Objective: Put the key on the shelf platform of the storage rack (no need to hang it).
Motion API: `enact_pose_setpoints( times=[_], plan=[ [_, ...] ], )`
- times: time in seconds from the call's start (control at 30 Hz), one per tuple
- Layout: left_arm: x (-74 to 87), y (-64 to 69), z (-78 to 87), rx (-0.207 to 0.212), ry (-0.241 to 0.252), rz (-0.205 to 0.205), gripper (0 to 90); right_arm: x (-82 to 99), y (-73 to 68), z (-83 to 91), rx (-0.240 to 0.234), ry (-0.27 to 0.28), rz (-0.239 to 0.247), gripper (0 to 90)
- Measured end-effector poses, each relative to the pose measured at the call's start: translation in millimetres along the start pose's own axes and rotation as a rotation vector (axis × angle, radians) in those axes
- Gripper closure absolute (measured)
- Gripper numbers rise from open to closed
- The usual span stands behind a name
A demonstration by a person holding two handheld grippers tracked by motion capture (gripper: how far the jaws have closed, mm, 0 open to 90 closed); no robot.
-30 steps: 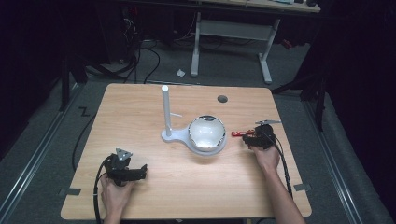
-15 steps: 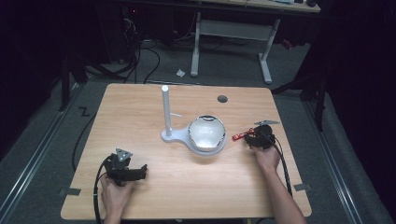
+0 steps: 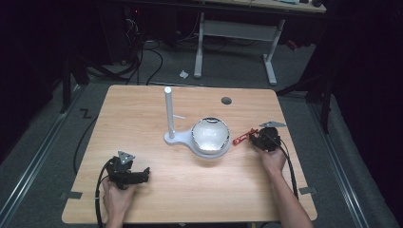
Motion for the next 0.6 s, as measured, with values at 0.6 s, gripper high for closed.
enact_pose_setpoints(
  times=[0.6],
  plan=[
    [0.0,0.0,0.1,0.003,-0.001,0.0,0.5,-13.7,0.4,39.4,-0.036,0.095,0.04,67.8]
  ],
)
Point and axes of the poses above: each handheld gripper's, and its own axes: z roughly backward along the jaws, x roughly out of its underside, y roughly to its right, the point moved 4 cm from there along -z, roughly forward along the jaws, and after that the axes turned 2 degrees about y, right-handed, at the moved point
